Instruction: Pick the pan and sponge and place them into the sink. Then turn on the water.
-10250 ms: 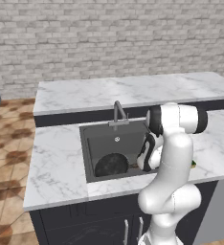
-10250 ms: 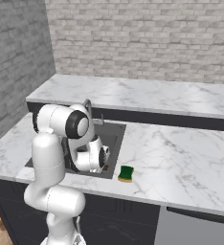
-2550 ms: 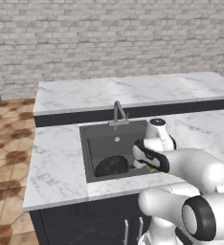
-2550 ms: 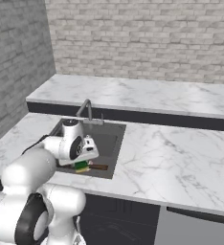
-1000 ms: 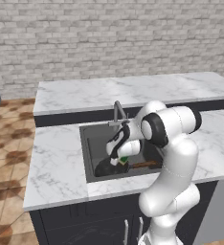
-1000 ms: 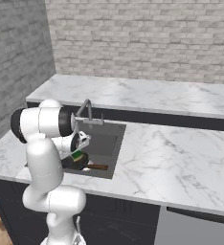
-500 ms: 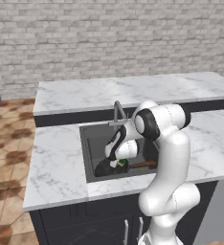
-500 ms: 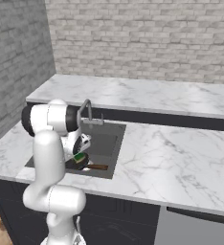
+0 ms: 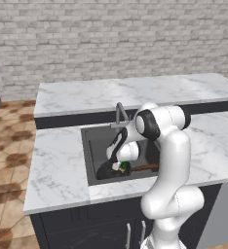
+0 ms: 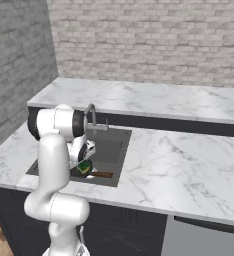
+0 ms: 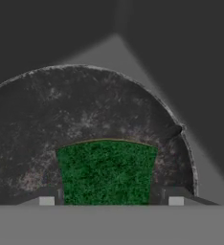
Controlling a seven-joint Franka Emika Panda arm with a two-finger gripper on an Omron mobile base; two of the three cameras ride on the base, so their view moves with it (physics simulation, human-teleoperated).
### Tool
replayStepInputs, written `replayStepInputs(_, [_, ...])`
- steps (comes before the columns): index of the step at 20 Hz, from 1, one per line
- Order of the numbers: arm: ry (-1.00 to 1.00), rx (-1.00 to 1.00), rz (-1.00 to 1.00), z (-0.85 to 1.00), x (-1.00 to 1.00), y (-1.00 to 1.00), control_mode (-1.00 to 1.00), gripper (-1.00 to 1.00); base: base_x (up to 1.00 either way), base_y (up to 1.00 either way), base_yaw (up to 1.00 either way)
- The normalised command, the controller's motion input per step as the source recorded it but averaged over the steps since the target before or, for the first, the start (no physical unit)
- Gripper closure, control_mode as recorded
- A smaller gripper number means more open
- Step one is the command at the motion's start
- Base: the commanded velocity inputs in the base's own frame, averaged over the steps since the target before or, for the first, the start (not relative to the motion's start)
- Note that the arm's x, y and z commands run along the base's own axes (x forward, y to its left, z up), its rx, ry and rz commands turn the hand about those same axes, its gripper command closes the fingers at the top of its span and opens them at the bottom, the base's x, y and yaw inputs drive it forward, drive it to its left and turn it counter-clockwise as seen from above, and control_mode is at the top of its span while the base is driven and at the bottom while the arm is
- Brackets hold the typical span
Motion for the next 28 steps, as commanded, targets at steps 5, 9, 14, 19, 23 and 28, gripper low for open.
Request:
replayStepInputs(5, [0.0,0.0,0.0,0.02,0.0,0.0,-1.0,-1.0,0.0,0.0,0.0])
replayStepInputs(9, [0.0,0.0,0.0,0.31,-0.07,0.0,-1.0,-1.0,0.0,0.0,0.0])
replayStepInputs(14, [0.0,0.0,-0.02,0.81,-0.41,-0.11,-1.0,-1.0,0.0,0.0,0.0])
replayStepInputs(19, [0.0,0.0,-0.07,0.86,-0.37,-0.19,-1.0,-1.0,0.0,0.0,0.0])
replayStepInputs(23, [0.02,0.0,-0.09,0.62,-0.34,-0.34,-1.0,-1.0,0.0,0.0,0.0])
replayStepInputs(28, [0.07,0.02,-0.13,0.46,-0.37,-0.47,-1.0,-1.0,0.0,0.0,0.0])
